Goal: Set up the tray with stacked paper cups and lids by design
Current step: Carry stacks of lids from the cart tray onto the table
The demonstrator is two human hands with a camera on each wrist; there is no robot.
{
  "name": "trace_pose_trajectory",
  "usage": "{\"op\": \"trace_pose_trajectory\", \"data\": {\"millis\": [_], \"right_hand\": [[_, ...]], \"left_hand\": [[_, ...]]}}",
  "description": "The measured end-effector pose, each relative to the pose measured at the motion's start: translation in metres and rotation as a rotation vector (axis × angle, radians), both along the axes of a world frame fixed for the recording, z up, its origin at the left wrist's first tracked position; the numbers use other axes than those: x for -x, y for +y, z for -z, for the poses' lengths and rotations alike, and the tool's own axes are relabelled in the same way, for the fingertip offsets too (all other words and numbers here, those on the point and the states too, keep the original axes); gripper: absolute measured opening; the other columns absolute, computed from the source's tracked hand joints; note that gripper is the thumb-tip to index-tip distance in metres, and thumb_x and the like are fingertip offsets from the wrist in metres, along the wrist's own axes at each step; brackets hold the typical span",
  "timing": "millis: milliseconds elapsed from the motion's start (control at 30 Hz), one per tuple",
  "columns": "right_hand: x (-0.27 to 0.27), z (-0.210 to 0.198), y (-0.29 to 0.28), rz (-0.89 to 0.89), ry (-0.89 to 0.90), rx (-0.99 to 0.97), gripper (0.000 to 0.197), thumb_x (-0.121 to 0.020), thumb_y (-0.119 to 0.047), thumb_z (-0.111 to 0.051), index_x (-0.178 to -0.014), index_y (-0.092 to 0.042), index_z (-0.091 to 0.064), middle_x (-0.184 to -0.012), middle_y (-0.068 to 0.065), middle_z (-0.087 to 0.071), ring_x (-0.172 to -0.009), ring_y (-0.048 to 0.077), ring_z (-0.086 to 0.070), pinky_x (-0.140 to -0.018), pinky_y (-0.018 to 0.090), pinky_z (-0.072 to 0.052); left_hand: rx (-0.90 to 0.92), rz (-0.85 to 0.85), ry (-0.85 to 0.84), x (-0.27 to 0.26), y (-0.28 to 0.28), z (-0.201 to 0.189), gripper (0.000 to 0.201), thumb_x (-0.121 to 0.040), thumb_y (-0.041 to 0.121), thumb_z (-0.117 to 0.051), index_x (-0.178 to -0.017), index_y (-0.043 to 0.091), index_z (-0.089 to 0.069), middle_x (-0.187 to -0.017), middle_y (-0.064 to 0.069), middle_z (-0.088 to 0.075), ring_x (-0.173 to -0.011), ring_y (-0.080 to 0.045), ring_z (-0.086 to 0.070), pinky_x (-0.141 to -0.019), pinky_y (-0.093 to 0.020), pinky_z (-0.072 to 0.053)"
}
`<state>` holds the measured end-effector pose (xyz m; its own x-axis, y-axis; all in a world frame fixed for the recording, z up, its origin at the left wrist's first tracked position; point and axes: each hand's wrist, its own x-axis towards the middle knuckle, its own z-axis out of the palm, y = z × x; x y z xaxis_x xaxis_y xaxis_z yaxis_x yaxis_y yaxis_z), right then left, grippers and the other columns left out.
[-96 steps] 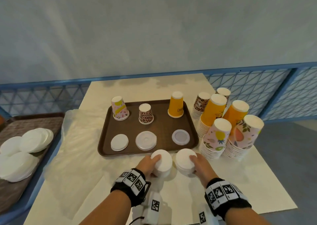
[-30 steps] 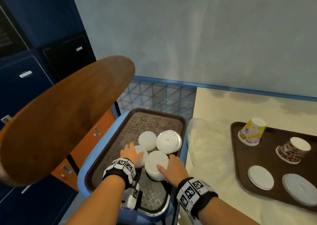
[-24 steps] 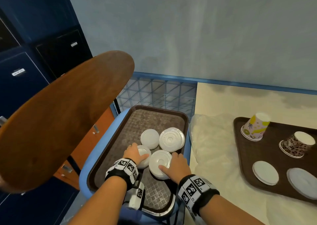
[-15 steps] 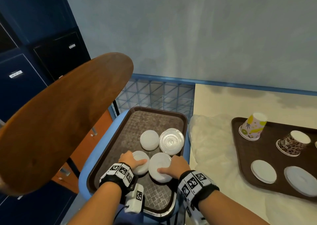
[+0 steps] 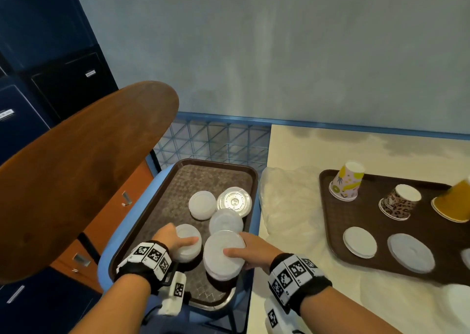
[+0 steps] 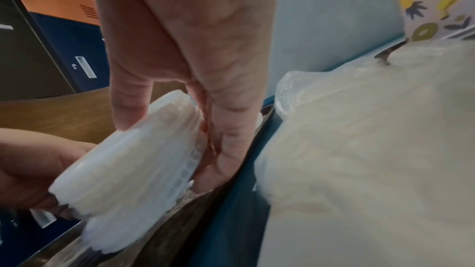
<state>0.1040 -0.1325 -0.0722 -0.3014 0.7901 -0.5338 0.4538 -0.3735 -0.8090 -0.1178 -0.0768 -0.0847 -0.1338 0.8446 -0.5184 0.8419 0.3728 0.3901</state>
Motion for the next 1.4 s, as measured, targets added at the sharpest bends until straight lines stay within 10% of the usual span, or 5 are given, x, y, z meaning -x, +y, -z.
{"op": "trace_pose_trajectory", "data": {"millis": [133,267,433,967,1400], "right_hand": [[-0.037,-0.013,-0.022,0.064,0.071,-0.048,0.039,-0.09,-0.03,-0.059,-0.124,-0.017,-0.046,-0.123,0.006,-0.056,-0.113,0.021,-0.054,-0.089,0.037,-0.051],[-0.089,-0.022,-0.047,0.235,0.115,-0.095,0.035,-0.093,-0.034,-0.053,-0.124,-0.025,-0.039,-0.122,-0.001,-0.052,-0.109,0.014,-0.051,-0.079,0.025,-0.048],[-0.166,-0.022,-0.077,0.442,0.023,-0.105,0.038,-0.094,-0.028,-0.05,-0.129,-0.019,-0.036,-0.126,0.005,-0.051,-0.11,0.019,-0.05,-0.072,0.025,-0.047],[-0.285,0.007,-0.145,0.568,-0.318,0.032,0.042,-0.097,-0.019,-0.041,-0.136,-0.003,-0.036,-0.139,0.018,-0.046,-0.127,0.031,-0.044,-0.108,0.039,-0.032],[-0.282,0.015,-0.133,0.417,-0.568,-0.011,0.038,-0.095,-0.01,-0.04,-0.131,0.002,-0.04,-0.129,0.022,-0.052,-0.119,0.034,-0.052,-0.098,0.037,-0.042]], "left_hand": [[-0.082,-0.048,-0.095,-0.033,-0.008,-0.028,0.065,-0.081,0.041,-0.068,-0.125,0.0,-0.043,-0.122,-0.019,-0.055,-0.104,-0.032,-0.056,-0.073,-0.035,-0.05],[-0.179,-0.056,-0.337,-0.086,-0.018,-0.048,0.052,-0.088,0.031,-0.061,-0.125,-0.001,-0.043,-0.118,-0.02,-0.055,-0.109,-0.034,-0.054,-0.092,-0.043,-0.048],[-0.059,0.002,-0.57,-0.178,-0.044,-0.044,0.03,-0.096,0.022,-0.047,-0.12,0.005,-0.044,-0.11,-0.014,-0.049,-0.091,-0.024,-0.052,-0.052,-0.025,-0.051],[0.212,0.242,-0.526,-0.331,-0.113,0.025,0.039,-0.098,0.021,-0.042,-0.133,0.003,-0.035,-0.119,-0.015,-0.05,-0.098,-0.023,-0.051,-0.05,-0.018,-0.05],[-0.023,0.44,-0.11,-0.332,-0.113,0.026,0.036,-0.094,0.025,-0.047,-0.126,0.009,-0.052,-0.127,-0.015,-0.054,-0.121,-0.029,-0.05,-0.101,-0.032,-0.039]]}}
